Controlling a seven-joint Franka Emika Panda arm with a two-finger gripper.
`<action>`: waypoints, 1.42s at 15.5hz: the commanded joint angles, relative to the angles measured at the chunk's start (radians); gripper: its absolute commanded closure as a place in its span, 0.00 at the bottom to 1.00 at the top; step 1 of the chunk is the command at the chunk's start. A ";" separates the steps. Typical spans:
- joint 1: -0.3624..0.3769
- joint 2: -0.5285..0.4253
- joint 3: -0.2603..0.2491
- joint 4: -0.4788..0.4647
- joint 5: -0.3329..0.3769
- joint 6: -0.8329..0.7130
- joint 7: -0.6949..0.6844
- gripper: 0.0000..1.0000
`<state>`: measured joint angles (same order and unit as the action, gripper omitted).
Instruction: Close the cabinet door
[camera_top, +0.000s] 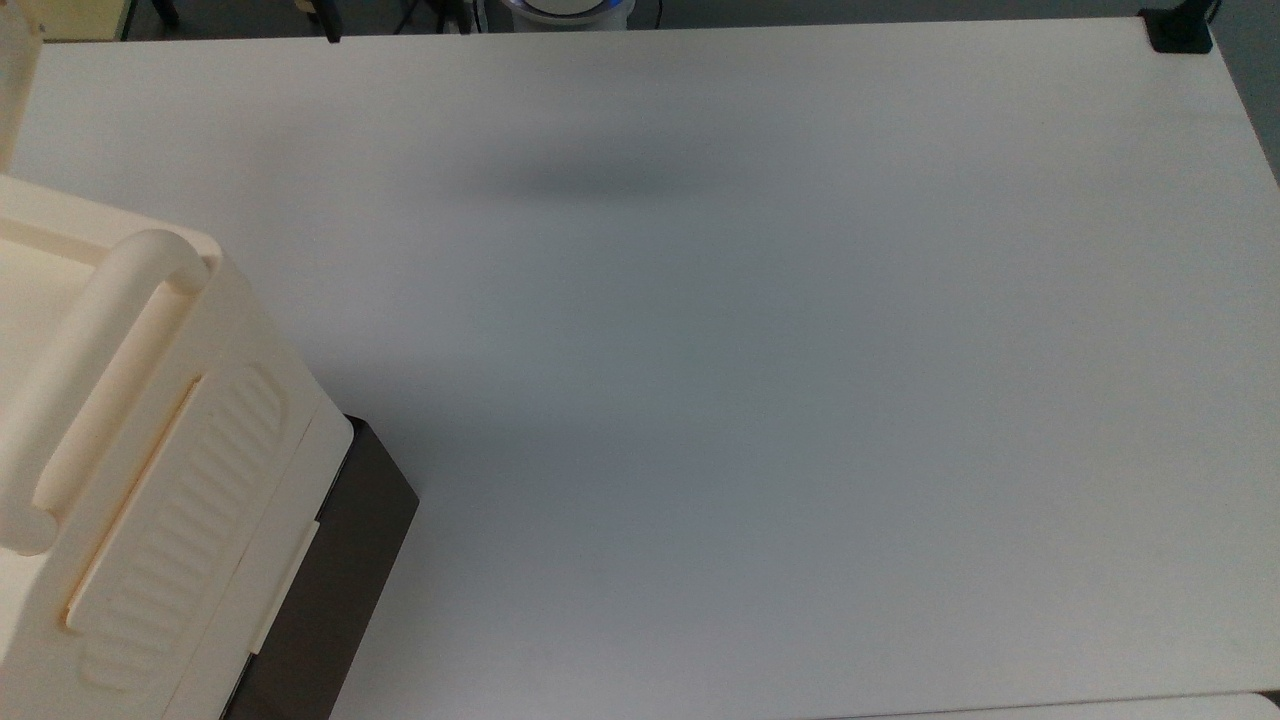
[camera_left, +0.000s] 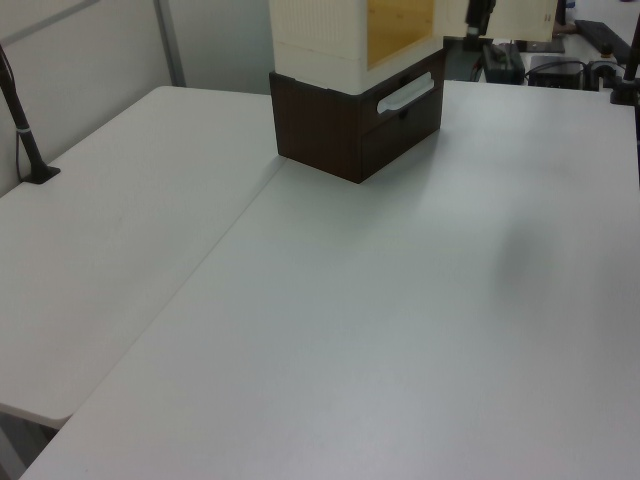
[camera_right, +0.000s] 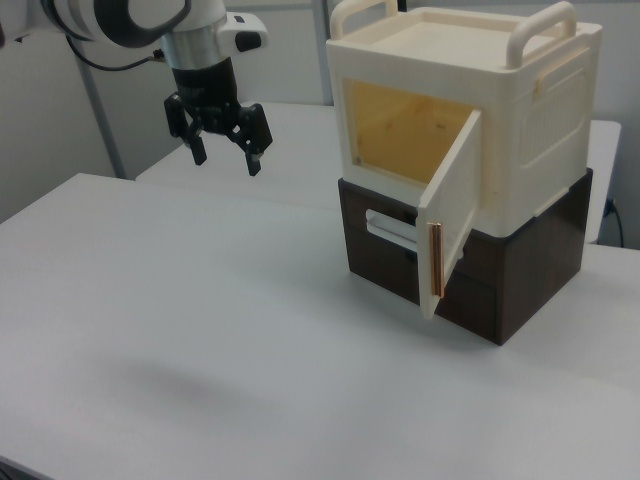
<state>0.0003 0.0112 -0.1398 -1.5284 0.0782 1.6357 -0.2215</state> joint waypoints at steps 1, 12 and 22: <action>-0.046 -0.080 -0.026 -0.025 -0.014 -0.120 -0.296 0.00; -0.132 -0.158 -0.240 -0.024 -0.075 -0.136 -0.611 0.20; -0.135 -0.142 -0.466 -0.021 0.067 0.088 -0.651 1.00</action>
<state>-0.1436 -0.1258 -0.5631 -1.5325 0.1097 1.6415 -0.8556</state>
